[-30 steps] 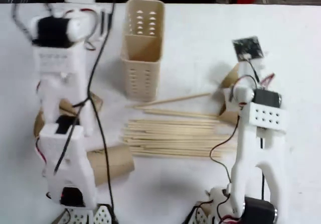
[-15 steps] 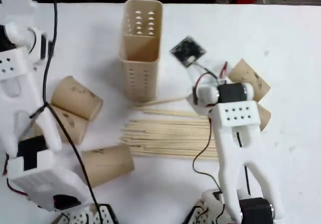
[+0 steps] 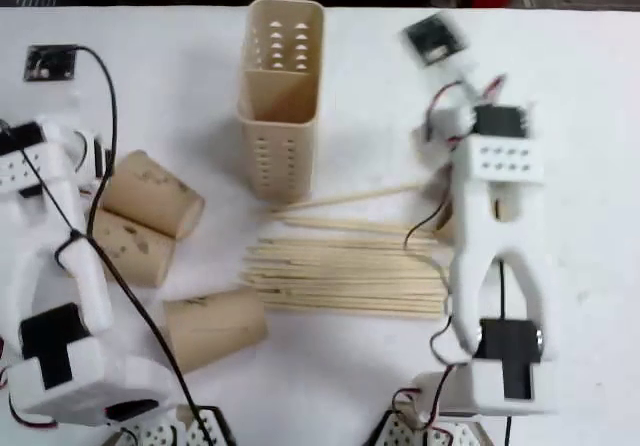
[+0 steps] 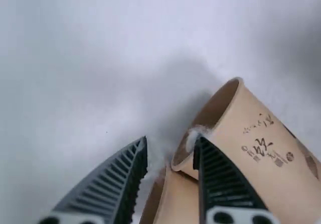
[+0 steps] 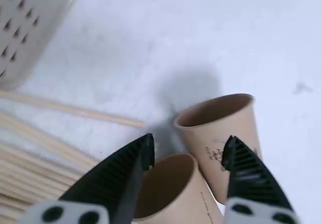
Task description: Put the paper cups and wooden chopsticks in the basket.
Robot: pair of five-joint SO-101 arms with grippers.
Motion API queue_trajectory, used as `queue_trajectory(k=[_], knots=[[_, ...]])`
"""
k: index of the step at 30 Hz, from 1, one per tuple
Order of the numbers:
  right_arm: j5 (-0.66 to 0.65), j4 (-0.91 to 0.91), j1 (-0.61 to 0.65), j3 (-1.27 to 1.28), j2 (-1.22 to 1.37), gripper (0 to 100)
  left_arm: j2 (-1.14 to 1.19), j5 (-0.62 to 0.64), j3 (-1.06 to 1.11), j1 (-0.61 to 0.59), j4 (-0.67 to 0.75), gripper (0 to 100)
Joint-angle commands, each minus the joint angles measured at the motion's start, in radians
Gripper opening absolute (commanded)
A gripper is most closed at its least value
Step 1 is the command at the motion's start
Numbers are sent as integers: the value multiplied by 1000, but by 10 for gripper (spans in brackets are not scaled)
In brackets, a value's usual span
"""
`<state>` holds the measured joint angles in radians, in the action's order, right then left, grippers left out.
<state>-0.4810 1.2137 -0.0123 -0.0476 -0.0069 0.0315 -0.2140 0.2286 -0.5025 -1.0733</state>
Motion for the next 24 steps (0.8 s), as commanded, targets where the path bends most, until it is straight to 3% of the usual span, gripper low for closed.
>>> queue_trajectory(k=[1,6,19,24], knots=[[89,73,-38,-189,99,231,-42,115,137,56,158,172],[173,102,-82,-405,320,231,-48,146,282,62,344,172],[178,274,-128,-979,806,231,-41,147,293,58,347,170],[172,397,-180,-1169,917,230,-44,147,334,58,416,170]])
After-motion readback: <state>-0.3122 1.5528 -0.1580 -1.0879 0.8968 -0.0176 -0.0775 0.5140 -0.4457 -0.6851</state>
